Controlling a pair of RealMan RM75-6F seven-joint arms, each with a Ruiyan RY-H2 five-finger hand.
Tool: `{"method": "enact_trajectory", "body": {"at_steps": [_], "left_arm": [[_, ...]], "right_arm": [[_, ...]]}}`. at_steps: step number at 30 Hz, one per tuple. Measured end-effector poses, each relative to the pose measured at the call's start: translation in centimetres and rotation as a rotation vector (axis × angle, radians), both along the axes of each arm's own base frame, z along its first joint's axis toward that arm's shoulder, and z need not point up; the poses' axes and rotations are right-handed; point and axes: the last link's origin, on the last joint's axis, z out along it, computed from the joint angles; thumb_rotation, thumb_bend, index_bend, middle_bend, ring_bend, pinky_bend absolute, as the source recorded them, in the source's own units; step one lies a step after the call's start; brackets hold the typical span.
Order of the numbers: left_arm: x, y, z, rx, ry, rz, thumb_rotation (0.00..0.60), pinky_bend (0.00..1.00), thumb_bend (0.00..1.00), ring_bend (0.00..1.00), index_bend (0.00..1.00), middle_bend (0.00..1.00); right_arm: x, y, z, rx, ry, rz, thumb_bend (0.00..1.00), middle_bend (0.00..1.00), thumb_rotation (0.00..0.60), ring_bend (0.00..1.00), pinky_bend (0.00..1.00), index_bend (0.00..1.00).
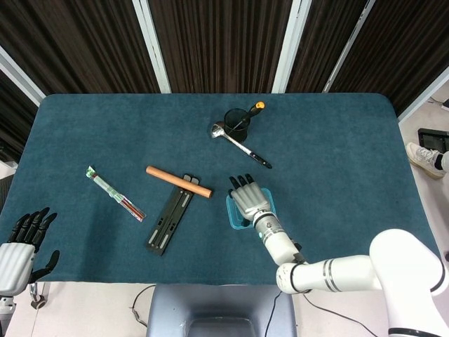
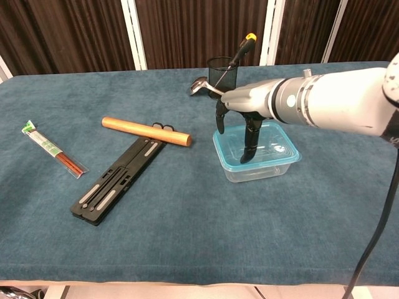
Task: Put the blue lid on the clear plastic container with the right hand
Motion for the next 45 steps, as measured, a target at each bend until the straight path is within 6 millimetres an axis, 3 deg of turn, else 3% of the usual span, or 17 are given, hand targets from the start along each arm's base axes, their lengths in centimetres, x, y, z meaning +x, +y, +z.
{"method": "enact_trajectory", "body": {"at_steps": [45], "left_arm": [[0.01, 0.08, 0.0, 0.0, 0.0, 0.001, 0.6, 0.08, 0.42, 0.01, 0.0, 0.0]], "right_arm": [[-0.47, -0.03, -0.64, 0.008, 0.036, 0.004, 0.19, 0.13, 0.6, 0.05, 0.09, 0.46]]}}
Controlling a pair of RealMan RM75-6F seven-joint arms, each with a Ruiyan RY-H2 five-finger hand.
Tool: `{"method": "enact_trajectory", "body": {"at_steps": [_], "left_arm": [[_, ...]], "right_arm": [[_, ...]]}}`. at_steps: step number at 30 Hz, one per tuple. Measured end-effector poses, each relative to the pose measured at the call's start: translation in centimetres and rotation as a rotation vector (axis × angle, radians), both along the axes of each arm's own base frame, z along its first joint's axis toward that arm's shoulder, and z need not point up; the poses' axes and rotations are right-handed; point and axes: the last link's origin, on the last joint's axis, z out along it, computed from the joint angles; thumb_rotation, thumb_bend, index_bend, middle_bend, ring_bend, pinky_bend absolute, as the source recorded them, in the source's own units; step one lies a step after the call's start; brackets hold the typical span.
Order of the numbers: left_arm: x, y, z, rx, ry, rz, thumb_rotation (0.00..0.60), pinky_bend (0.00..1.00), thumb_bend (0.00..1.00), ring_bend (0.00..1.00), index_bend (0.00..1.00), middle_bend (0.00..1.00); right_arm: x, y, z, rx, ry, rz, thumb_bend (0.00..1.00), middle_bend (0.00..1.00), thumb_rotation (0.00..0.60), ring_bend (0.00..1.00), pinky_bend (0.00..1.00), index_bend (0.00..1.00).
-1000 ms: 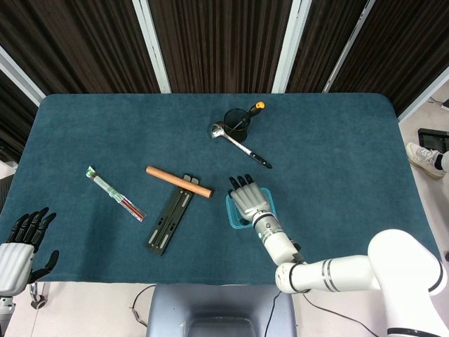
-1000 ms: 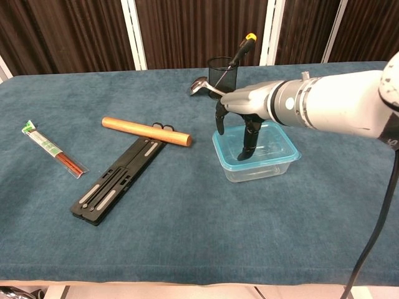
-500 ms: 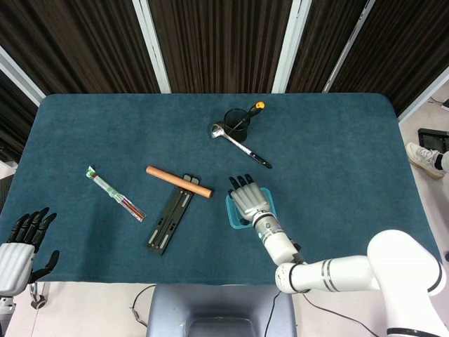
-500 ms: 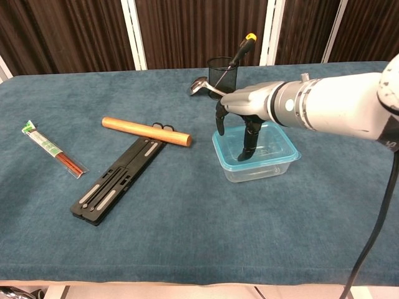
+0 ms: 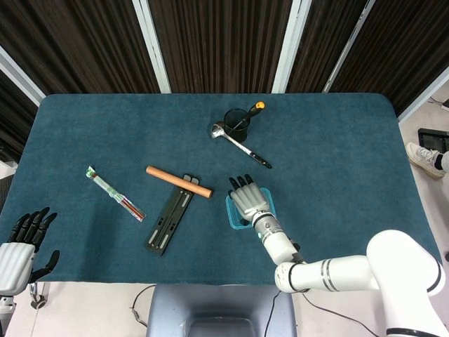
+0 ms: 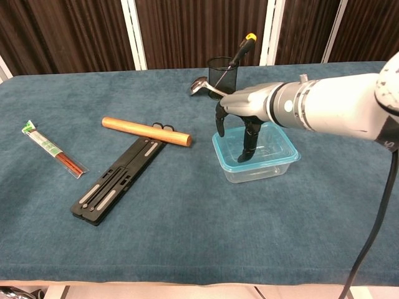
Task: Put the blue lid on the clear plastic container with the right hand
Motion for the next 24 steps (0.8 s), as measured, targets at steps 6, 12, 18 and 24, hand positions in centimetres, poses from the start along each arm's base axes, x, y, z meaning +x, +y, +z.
{"method": "enact_trajectory", "body": {"at_steps": [6, 12, 18, 24], "left_arm": [[0.02, 0.0, -0.03, -0.001, 0.0, -0.001, 0.6, 0.08, 0.42, 0.01, 0.0, 0.0], [0.01, 0.03, -0.03, 0.0, 0.0, 0.0, 0.6, 0.08, 0.42, 0.01, 0.0, 0.0], [0.02, 0.01, -0.04, -0.001, 0.0, -0.001, 0.6, 0.08, 0.42, 0.01, 0.0, 0.0], [0.01, 0.02, -0.04, -0.001, 0.001, -0.001, 0.6, 0.08, 0.42, 0.01, 0.0, 0.0]], "right_arm": [[-0.14, 0.04, -0.08, 0.0, 0.01, 0.002, 0.19, 0.13, 0.6, 0.05, 0.09, 0.46], [-0.27, 0.02, -0.21, 0.0, 0.014, 0.004, 0.19, 0.13, 0.6, 0.05, 0.09, 0.46], [-0.37, 0.02, -0.32, 0.001, 0.017, 0.003, 0.19, 0.13, 0.6, 0.05, 0.08, 0.46], [-0.44, 0.02, -0.48, 0.001, 0.022, 0.005, 0.19, 0.13, 0.6, 0.05, 0.09, 0.47]]}}
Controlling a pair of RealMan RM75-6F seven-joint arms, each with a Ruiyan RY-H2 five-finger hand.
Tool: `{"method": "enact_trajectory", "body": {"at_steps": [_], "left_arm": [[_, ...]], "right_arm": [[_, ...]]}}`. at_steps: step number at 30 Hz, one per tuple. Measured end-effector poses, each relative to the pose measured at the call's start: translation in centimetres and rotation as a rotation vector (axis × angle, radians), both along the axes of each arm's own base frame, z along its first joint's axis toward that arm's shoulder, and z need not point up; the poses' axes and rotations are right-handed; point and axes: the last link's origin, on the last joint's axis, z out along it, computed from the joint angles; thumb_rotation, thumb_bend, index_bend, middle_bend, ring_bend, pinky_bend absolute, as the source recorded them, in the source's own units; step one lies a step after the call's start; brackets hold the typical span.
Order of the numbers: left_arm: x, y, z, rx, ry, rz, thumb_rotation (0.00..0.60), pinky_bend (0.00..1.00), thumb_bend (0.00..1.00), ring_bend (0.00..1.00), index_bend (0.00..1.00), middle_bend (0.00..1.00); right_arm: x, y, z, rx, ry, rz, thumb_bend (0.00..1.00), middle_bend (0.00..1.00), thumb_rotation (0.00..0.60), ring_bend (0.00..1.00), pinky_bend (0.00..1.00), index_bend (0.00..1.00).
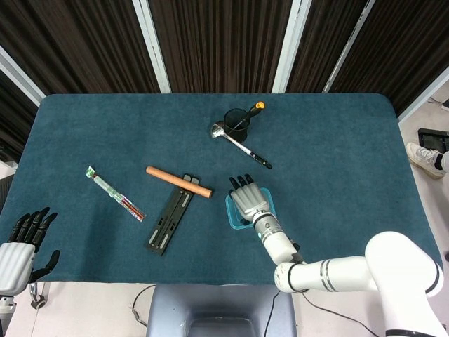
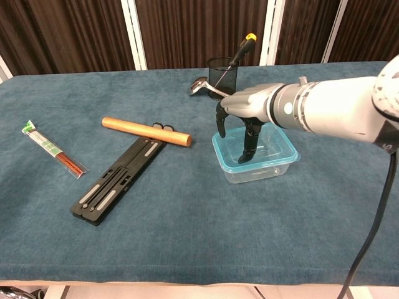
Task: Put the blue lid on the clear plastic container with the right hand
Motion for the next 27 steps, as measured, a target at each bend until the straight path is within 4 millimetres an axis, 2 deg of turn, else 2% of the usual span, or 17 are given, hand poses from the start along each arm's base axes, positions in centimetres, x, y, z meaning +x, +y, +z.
{"method": "enact_trajectory", "body": {"at_steps": [27], "left_arm": [[-0.03, -0.06, -0.02, -0.001, 0.0, 0.001, 0.6, 0.08, 0.42, 0.01, 0.0, 0.0]], "right_arm": [[-0.59, -0.03, -0.3, 0.005, 0.009, -0.01, 0.19, 0.13, 0.6, 0.05, 0.09, 0.47]]}}
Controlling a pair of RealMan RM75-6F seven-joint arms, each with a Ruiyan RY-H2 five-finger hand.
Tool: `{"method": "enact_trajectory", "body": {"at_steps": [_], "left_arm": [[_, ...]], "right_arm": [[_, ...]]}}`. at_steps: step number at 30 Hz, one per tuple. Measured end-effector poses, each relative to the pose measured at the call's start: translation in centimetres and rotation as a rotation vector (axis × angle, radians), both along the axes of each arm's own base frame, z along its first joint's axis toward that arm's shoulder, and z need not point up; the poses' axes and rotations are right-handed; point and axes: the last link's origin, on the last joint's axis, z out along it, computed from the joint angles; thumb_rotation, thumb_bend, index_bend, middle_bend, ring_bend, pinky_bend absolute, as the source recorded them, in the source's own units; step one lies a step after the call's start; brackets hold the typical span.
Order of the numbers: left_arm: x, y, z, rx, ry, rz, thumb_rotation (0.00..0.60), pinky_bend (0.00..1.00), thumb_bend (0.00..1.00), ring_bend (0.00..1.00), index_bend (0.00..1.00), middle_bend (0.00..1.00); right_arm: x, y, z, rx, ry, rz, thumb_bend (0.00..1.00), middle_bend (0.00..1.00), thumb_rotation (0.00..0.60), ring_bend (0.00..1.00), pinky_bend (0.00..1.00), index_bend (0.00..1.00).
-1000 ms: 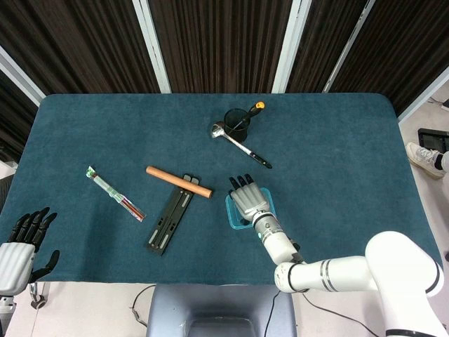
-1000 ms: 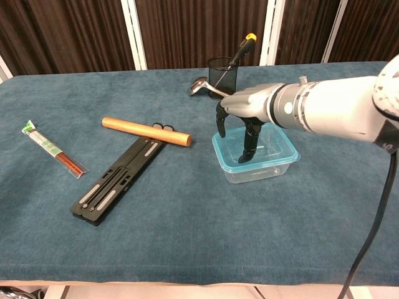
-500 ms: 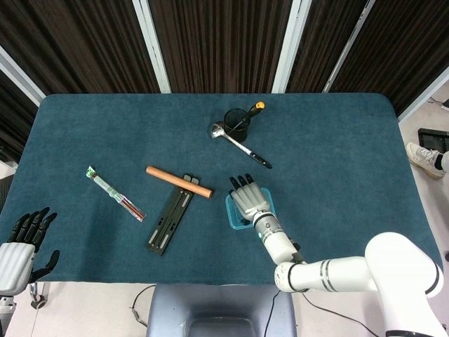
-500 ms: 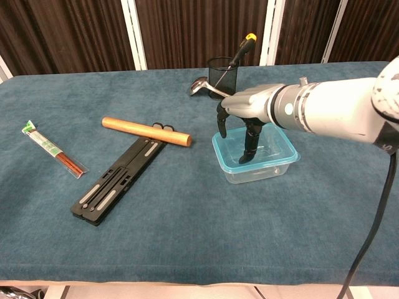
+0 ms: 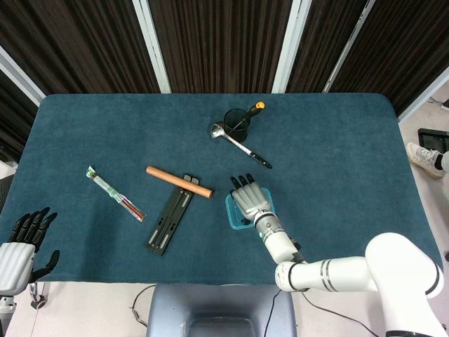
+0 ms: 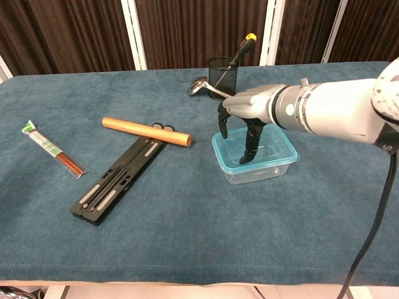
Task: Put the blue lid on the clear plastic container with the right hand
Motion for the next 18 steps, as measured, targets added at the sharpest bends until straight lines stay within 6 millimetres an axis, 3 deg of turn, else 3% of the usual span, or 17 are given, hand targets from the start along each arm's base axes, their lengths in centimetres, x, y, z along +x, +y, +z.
{"method": "enact_trajectory", "body": {"at_steps": [18], "left_arm": [[0.05, 0.06, 0.04, 0.002, -0.001, -0.003, 0.6, 0.08, 0.42, 0.01, 0.0, 0.0]], "right_arm": [[-0.02, -0.02, -0.15, 0.001, 0.005, -0.001, 0.19, 0.13, 0.6, 0.05, 0.08, 0.47]]}}
